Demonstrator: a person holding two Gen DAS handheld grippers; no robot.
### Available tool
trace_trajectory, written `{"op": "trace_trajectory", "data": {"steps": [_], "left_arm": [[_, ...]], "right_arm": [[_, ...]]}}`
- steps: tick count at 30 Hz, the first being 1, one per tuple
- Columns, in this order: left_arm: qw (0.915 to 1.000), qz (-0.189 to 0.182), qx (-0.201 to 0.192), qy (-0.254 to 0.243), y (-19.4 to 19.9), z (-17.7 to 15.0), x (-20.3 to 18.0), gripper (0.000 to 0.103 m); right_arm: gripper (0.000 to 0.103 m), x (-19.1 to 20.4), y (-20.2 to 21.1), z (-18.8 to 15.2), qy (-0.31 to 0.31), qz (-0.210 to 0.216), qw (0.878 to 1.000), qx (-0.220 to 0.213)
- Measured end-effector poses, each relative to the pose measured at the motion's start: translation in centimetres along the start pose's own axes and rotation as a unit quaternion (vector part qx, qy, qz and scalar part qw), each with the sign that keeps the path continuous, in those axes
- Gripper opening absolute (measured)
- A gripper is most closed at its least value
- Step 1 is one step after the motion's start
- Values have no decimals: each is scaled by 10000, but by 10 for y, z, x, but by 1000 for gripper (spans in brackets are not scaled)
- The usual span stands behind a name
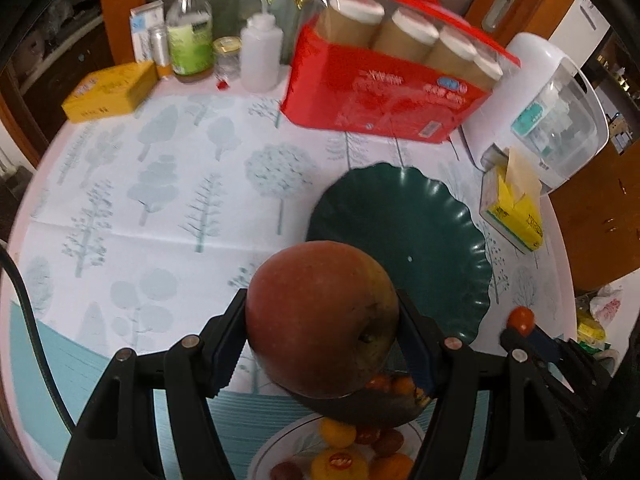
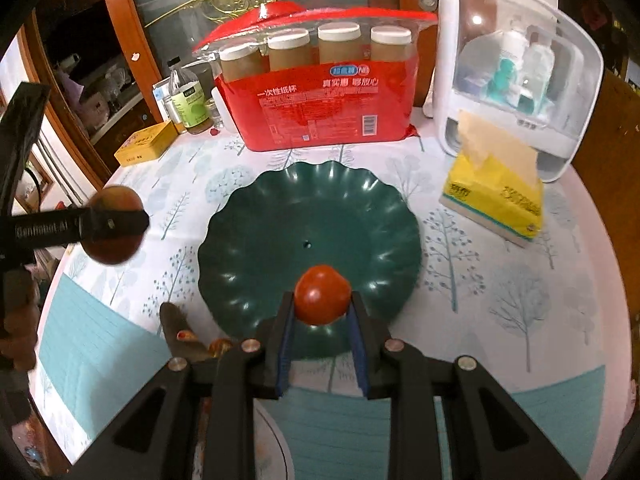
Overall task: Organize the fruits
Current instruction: 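Place the apple and tomato on the green plate, opening both grippers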
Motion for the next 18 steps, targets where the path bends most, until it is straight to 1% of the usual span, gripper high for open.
{"op": "trace_trajectory", "data": {"steps": [3, 6, 8, 12, 18], "left_arm": [[9998, -147, 152, 0, -20, -6, -1, 68], [9991, -290, 310, -76, -40, -12, -6, 68], [9983, -463, 361, -7, -50, -14, -9, 68], [9970, -624, 450, 6, -66, -17, -17, 68], [9960, -637, 623, 29, -82, -23, -22, 68]], "right_arm": [[25, 1, -16, -3, -25, 63, 9999, 105], [25, 0, -36, -9, -56, 129, 9995, 298], [25, 0, -44, -12, -73, 141, 9992, 370], [25, 0, -57, -14, -17, 158, 9987, 479], [26, -2, -67, -16, -51, 223, 9979, 603]]}}
Point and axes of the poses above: each gripper's, at about its wrist camera, not at the fingertips, and y roughly against the way its jaws point, x to its left, z to its top, the point moved 2 cm from there along -y, roughly the way its jaws point, and after that the axes turned 13 degrees about -z, right-handed, at the moved point
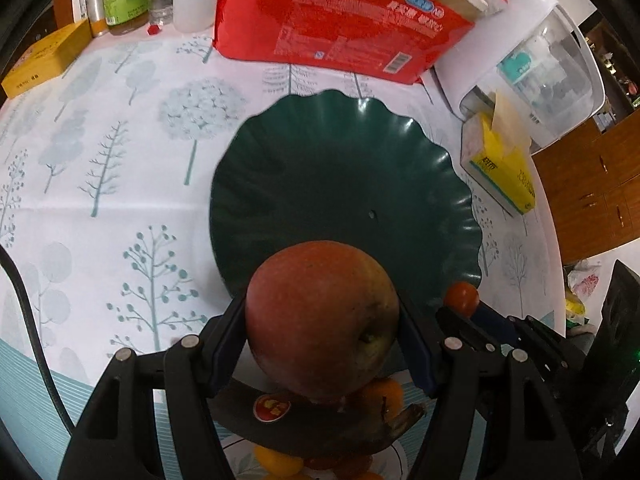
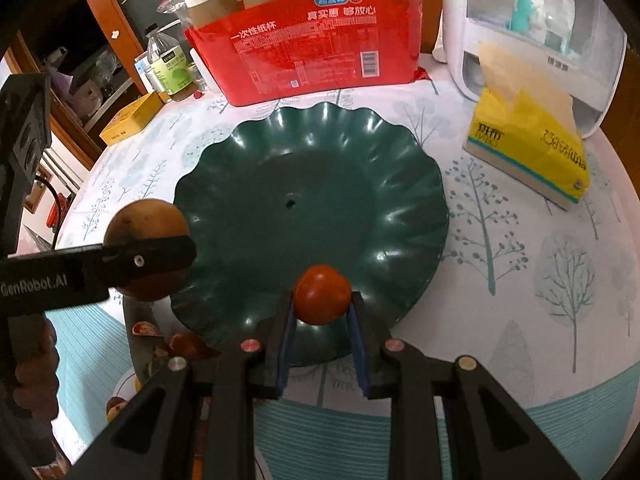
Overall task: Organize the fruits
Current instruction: 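Place the apple and tomato on the green plate, opening both grippers, then move the left gripper to the yellow fruit while the right gripper moves to the mandarin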
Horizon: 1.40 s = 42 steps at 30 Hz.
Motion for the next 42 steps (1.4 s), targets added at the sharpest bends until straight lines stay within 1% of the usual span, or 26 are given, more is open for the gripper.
{"op": "trace_trajectory", "data": {"steps": [2, 3, 4, 5, 7, 9, 11, 16, 23, 28, 37, 42], "left_arm": [[10000, 29, 54, 15, -3, -1, 0, 68], [10000, 49, 10, 9, -2, -1, 1, 69], [10000, 19, -59, -15, 1, 0, -1, 72], [9999, -49, -141, -51, 5, 1, -2, 78], [9997, -35, -230, -92, 12, 2, -4, 83], [9995, -72, -270, -128, 18, 2, -5, 83], [9995, -79, -292, -53, 24, 2, -3, 83], [9992, -77, -393, -25, 43, -4, -5, 83], [9985, -107, -536, 3, 76, -24, -7, 83], [9981, -76, -613, 30, 97, -48, -5, 83], [9982, 96, -586, 119, 123, -88, 6, 83], [9981, 171, -551, 199, 132, -111, 14, 83]], "right_arm": [[27, 0, -1, 0, -21, 26, 10000, 10], [27, 0, -1, 0, -44, 43, 10000, -1], [27, 0, -1, 0, -57, 59, 10000, 2], [27, 0, -1, 0, -64, 79, 9999, 25], [27, -1, -1, 0, -100, 74, 9999, 95], [28, -3, -1, 0, -175, 95, 9997, 120], [34, -5, 3, 0, -265, 115, 9995, 101], [42, -4, 22, -1, -333, 94, 9994, -98], [43, -3, 51, -8, -417, 101, 9986, -292], [43, -2, 70, -20, -488, 117, 9980, -379], [43, 5, 101, -49, -533, 188, 9972, -491], [43, 13, 110, -71, -506, 245, 9974, -453]]}}
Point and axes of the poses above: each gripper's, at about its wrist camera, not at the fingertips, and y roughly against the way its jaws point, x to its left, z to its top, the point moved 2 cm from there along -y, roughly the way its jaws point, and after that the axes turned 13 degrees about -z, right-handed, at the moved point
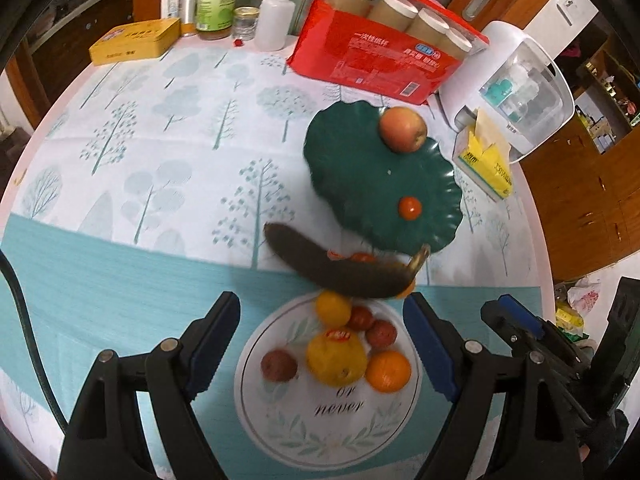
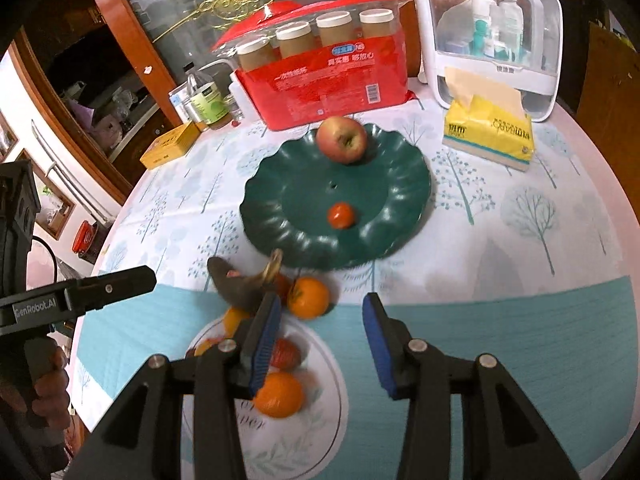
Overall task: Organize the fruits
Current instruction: 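Move the left gripper to the yellow fruit while the right gripper moves to the mandarin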
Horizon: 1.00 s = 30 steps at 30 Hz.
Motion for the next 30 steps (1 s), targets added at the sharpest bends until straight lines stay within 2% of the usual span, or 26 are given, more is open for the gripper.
{"op": "trace_trajectory", "data": {"steps": [11, 17, 22, 30], "left_arm": [[9991, 228, 341, 50, -4, -47, 20, 83], [9983, 152, 548, 97, -14, -67, 23, 83], [9978, 43, 655, 56, -23, -74, 19, 82], [9982, -220, 553, -45, -36, -66, 10, 81]], "right_arm": [[43, 6, 3, -47, 67, -70, 9997, 205], [43, 7, -3, -72, 133, -144, 9994, 294], [43, 13, -7, -86, 335, -65, 9992, 223], [43, 28, -20, -95, 717, 189, 9972, 108]]}}
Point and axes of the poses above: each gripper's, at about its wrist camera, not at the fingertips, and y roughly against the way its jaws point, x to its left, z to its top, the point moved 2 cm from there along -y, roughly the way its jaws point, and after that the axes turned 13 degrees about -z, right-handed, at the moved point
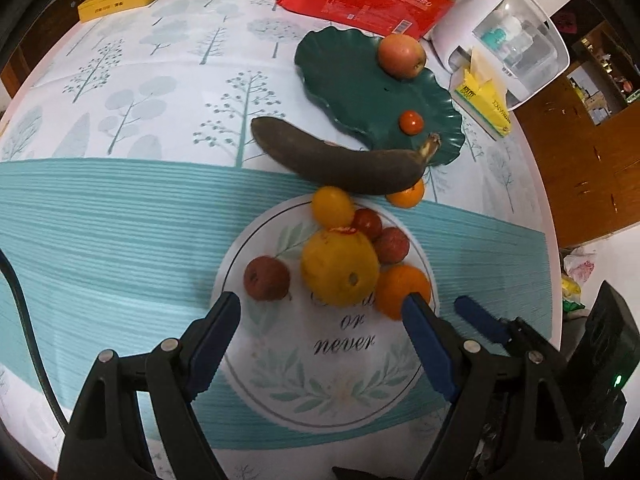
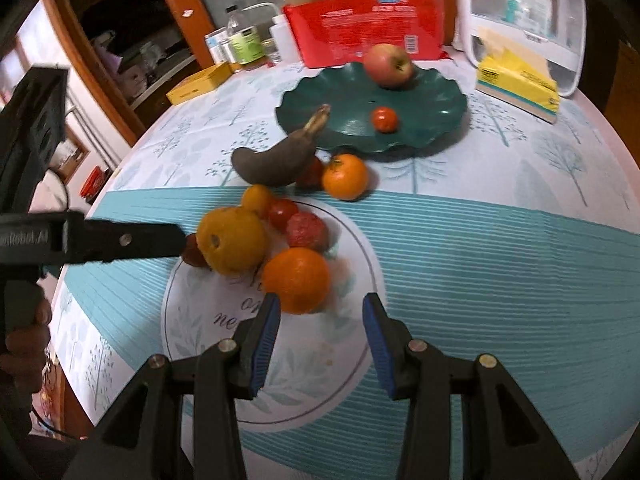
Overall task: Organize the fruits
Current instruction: 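Move the left gripper to the yellow fruit while the right gripper moves to the mandarin, then grasp the yellow stickered fruit with the left gripper while the right gripper grasps the mandarin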
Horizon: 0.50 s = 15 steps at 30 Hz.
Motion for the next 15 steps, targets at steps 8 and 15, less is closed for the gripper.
{"op": "trace_trajectory", "data": {"steps": [8, 15], "left_arm": [[10000, -77, -36, 48, -22, 10, -5, 77], [9995, 127, -82, -260, -38, 18, -14, 67]], "right_arm": [[43, 20, -14, 2, 540, 194, 9983, -26], [45, 25, -21, 3, 865, -11, 9961, -154]]}}
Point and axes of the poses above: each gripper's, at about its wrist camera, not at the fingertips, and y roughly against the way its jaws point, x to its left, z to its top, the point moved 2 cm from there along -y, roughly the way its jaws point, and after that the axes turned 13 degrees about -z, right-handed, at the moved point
